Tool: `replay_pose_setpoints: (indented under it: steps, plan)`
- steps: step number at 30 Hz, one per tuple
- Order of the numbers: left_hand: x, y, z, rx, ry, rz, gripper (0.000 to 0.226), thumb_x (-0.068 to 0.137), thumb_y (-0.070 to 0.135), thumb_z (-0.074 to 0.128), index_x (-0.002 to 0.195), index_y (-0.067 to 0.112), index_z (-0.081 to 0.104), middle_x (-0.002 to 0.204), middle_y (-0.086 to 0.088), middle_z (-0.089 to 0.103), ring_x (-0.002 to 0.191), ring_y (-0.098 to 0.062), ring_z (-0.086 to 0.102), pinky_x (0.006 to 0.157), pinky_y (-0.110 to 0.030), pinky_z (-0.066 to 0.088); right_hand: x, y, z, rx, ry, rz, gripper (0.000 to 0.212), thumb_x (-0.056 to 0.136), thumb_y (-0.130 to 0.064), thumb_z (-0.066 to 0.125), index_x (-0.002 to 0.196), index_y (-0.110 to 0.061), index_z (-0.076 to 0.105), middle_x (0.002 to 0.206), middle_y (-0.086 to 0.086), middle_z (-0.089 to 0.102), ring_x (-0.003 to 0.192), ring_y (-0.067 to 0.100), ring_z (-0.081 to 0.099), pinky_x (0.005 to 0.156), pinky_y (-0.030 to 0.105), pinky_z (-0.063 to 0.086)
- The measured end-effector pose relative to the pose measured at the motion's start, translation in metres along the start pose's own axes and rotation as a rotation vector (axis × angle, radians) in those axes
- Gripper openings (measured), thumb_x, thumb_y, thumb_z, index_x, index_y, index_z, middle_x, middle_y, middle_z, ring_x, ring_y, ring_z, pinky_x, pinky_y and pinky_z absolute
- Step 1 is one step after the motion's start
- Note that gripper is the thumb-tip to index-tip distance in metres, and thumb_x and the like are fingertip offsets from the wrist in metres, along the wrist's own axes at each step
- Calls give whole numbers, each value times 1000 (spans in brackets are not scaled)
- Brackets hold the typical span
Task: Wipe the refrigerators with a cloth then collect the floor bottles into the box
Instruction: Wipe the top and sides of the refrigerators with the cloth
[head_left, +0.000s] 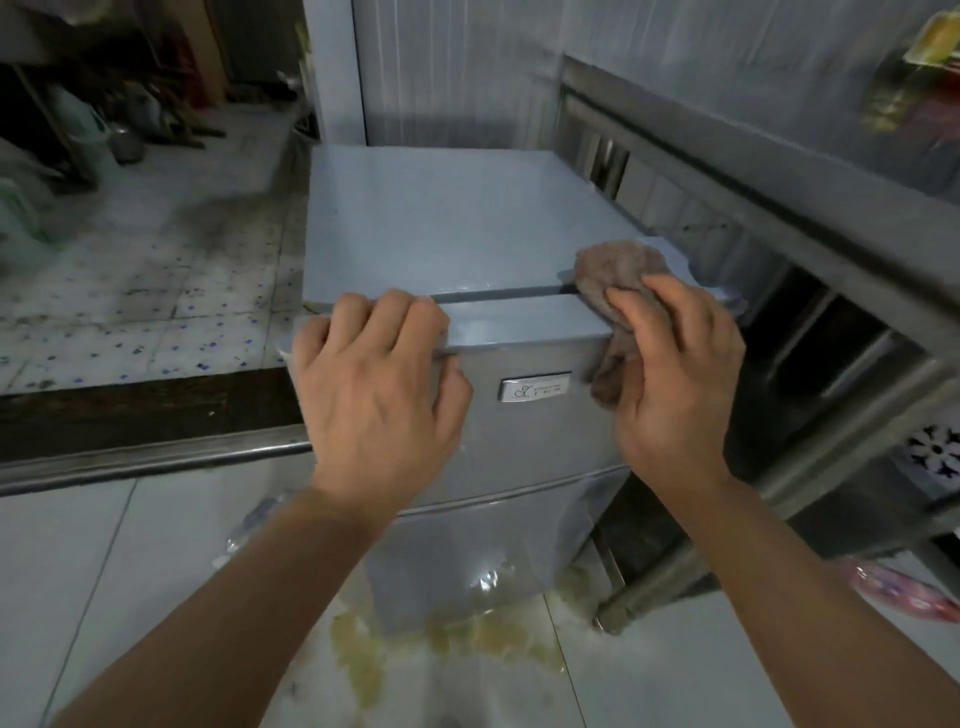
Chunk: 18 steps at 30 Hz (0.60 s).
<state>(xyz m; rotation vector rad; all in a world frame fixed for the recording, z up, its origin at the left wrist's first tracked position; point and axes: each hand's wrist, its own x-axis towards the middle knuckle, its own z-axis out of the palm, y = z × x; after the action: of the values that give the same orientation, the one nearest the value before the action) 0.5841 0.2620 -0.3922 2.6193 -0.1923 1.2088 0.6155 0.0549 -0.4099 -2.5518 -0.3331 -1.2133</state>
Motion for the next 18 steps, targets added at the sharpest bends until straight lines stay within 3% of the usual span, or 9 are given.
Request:
replay_pose_setpoints:
  steps: [5,8,10,13,15,18]
  plan:
    - [-10,-3,15,-31,169,17,20,79,29,53,90,14,61,85,-3,62,83,-26,50,76,-36,27,-8,7,18,-29,138,-40,42,86,-20,37,122,-11,57,129,16,51,121,37,42,101,51,31]
    - [-15,-8,23,-11,247,60,22,83,28,53,96,13,63,87,-6,64,87,-26,50,82,-36,27,-11,14,28,12,249,-97,41,88,-15,40,126,-8,56,131,17,50,120,37,43,99,50,34]
    - [-18,-11,27,12,282,98,24,86,27,53,101,12,64,91,-8,66,90,-28,52,84,-37,27,-19,19,36,57,293,-118,45,90,-6,44,135,-7,48,142,18,42,129,38,37,107,50,30]
    - [-20,-12,31,39,311,114,27,88,28,51,106,13,65,99,-8,68,97,-30,54,88,-38,26,-37,25,51,96,292,-120,55,93,-8,44,146,-9,30,154,19,19,143,38,15,116,53,19]
    - [-25,-11,34,47,326,95,29,89,27,50,111,14,63,106,-8,66,103,-30,52,97,-40,26,-56,29,62,79,260,-101,59,92,-21,37,149,-10,25,156,18,9,145,36,7,115,57,19]
    - [-33,-3,39,19,347,90,33,86,14,56,118,13,61,113,-8,63,110,-34,48,109,-51,22,-84,31,74,138,169,-41,69,84,-24,37,150,-14,19,157,13,2,146,32,2,112,60,24]
